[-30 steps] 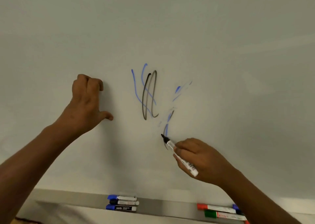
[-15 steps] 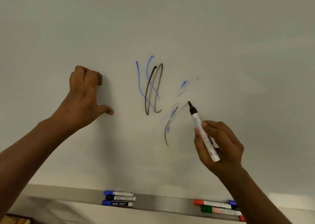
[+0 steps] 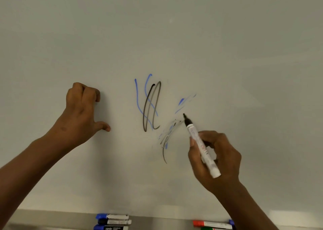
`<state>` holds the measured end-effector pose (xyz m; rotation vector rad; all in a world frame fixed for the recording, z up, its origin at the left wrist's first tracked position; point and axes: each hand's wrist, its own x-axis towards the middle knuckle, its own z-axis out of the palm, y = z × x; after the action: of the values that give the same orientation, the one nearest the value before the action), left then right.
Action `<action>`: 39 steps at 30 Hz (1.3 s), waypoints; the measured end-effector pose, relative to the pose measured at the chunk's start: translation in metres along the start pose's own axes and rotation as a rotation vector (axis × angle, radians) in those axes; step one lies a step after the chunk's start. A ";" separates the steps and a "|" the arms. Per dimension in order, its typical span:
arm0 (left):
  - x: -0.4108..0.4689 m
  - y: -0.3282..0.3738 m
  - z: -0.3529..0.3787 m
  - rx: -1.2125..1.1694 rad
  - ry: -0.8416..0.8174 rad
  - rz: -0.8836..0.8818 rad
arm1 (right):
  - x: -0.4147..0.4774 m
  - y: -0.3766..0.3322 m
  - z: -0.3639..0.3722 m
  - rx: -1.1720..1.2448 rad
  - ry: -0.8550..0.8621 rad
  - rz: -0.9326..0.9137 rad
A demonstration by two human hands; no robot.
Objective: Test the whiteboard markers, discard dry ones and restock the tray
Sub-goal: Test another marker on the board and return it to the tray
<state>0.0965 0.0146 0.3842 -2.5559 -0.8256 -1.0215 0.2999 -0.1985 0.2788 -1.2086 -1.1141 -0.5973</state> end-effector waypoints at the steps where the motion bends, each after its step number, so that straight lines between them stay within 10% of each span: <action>1: 0.000 0.002 0.000 0.011 -0.006 -0.021 | 0.008 0.000 -0.005 0.005 0.061 0.047; 17: 0.007 0.027 0.000 0.202 -0.033 -0.081 | -0.028 0.016 -0.019 -0.231 -0.138 -0.129; 22: 0.008 0.028 0.000 0.199 -0.039 -0.112 | 0.020 0.007 -0.039 -0.276 0.204 -0.021; 27: 0.008 0.023 0.000 0.205 -0.052 -0.114 | -0.026 0.012 -0.036 -0.289 -0.103 -0.077; 32: 0.009 0.024 0.001 0.232 -0.043 -0.088 | -0.024 0.019 -0.052 -0.322 0.121 0.101; 36: 0.013 0.015 0.010 0.234 -0.065 -0.109 | -0.029 0.016 -0.043 -0.314 -0.139 -0.047; 39: 0.009 0.014 0.010 0.244 -0.076 -0.086 | -0.012 0.023 -0.054 -0.347 0.082 -0.008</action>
<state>0.1155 0.0116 0.3830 -2.3818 -1.0203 -0.7962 0.3336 -0.2449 0.2604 -1.4623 -0.9708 -0.8638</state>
